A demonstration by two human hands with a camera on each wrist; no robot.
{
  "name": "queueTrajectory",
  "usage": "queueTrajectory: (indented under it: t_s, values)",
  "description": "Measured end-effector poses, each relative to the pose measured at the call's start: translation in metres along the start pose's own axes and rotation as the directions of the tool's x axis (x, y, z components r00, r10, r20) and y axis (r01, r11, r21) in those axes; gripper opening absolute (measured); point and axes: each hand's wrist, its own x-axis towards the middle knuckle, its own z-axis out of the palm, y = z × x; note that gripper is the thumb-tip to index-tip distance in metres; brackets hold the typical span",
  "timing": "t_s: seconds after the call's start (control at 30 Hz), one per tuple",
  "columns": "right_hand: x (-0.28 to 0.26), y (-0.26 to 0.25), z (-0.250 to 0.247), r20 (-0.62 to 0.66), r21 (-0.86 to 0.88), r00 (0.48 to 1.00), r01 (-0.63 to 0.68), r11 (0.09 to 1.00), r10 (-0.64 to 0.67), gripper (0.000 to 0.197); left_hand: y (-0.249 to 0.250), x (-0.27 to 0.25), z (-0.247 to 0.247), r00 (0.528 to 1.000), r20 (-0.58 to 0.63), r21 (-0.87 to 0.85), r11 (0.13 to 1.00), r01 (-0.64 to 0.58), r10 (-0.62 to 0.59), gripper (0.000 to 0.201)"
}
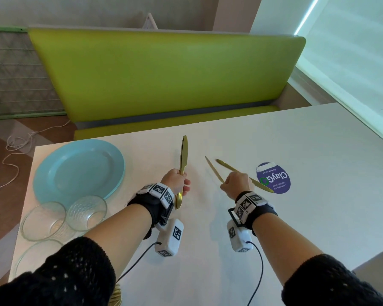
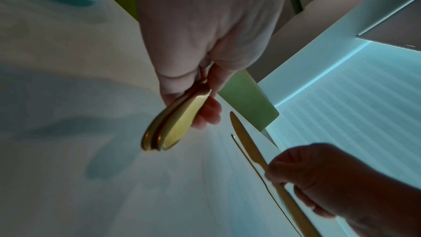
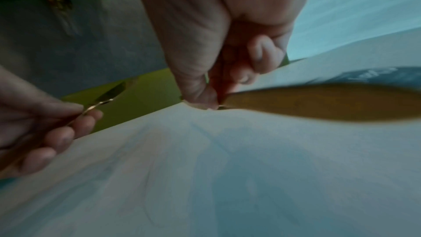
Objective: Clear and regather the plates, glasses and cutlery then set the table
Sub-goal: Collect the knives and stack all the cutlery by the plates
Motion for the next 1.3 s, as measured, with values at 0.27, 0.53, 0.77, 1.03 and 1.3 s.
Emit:
queueTrajectory:
  t_s: [0.27, 0.53, 0.77, 1.03, 1.3]
  values:
    - [-0.006, -0.024, -0.024, -0.08, 0.31, 0.997, 0.034, 0.95, -0.009, 0.009, 0.008, -0.011, 0.01, 0.998, 0.055, -0.006, 1.0, -0.013, 0.013, 0.012]
    - [-0.013, -0.046, -0.014, 0.103, 0.45, 0.995, -0.041, 0.892, -0.006, 0.017, 0.012, -0.014, 0.017, 0.986, 0.164, 0.051, 0.998, -0.034, 0.025, 0.013]
    - [-0.01, -0.054, -0.01, 0.101, 0.432, 0.995, -0.035, 0.901, -0.009, 0.025, 0.013, -0.012, 0.017, 0.984, 0.174, 0.092, 0.994, -0.061, 0.044, 0.015]
    - [-0.008, -0.061, -0.011, 0.066, 0.432, 0.997, 0.0, 0.902, -0.032, 0.027, 0.012, -0.005, 0.021, 0.984, 0.177, 0.069, 0.997, -0.016, 0.003, 0.026]
    - [-0.002, -0.057, -0.006, 0.115, 0.498, 0.993, -0.028, 0.867, -0.035, 0.025, 0.008, -0.001, 0.024, 0.967, 0.245, 0.073, 0.993, -0.094, 0.074, 0.032]
